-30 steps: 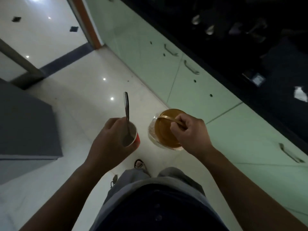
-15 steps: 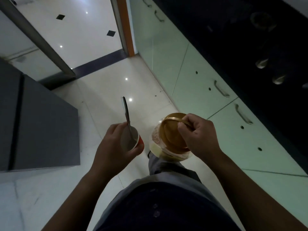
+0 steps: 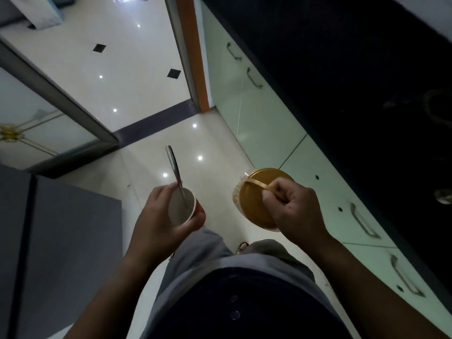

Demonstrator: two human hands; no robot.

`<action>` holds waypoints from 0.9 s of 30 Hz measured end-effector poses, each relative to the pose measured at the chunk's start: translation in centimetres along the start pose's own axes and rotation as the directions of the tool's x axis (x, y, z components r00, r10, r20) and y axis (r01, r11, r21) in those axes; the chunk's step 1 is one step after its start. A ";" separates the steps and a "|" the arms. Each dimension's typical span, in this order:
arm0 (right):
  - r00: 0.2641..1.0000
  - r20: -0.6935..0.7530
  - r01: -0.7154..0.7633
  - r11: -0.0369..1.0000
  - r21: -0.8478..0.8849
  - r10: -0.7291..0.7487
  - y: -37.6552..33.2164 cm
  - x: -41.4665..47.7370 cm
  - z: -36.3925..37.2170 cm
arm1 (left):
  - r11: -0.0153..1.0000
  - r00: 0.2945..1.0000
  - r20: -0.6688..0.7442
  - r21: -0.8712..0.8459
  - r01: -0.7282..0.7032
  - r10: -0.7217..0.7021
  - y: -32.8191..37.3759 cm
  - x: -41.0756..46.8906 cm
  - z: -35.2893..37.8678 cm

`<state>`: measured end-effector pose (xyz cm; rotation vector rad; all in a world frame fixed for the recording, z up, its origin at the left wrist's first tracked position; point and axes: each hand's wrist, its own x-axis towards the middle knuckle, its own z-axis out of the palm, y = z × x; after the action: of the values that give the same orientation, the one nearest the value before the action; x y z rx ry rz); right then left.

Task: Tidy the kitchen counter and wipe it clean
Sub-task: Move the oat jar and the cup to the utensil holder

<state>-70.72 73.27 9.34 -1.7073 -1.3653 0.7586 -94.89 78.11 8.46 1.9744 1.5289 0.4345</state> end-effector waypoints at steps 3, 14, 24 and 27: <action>0.997 -0.062 -0.056 0.996 -0.063 0.052 0.4 5.4 0.4 | 1.000 1.000 0.011 0.002 -0.014 0.014 -1.1 6.0 -0.7; 0.923 -0.336 -0.206 0.978 -0.020 0.188 -3.6 26.2 2.4 | 0.946 0.940 0.147 0.054 -0.320 0.309 -2.1 34.1 -7.7; 0.781 -0.558 -0.371 0.927 -0.055 0.279 -3.2 40.0 -1.6 | 0.936 0.910 0.232 0.002 -0.353 0.343 0.8 51.3 -6.6; 0.767 -0.574 -0.360 0.933 -0.012 0.288 -2.0 44.4 -3.4 | 0.921 0.890 0.254 -0.008 -0.390 0.379 2.6 56.4 -6.0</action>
<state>-58.39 115.88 14.05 -2.0822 -0.7181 0.2955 -80.47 132.98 9.02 2.2756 0.9959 0.2942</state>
